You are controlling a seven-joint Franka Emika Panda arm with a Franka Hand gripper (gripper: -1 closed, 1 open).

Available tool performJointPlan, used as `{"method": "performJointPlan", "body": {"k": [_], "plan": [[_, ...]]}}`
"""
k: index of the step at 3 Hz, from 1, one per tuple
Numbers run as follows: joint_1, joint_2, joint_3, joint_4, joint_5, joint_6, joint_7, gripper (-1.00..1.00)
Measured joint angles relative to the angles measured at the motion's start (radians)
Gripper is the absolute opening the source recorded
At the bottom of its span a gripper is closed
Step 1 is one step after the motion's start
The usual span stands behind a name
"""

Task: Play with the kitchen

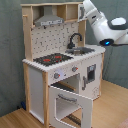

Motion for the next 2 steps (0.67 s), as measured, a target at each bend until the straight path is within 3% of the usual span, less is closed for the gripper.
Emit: {"method": "performJointPlan", "body": {"k": [2], "plan": [[-0.093,0.001,0.084,0.022,0.026,-0.093,0.177,1.00]]}}
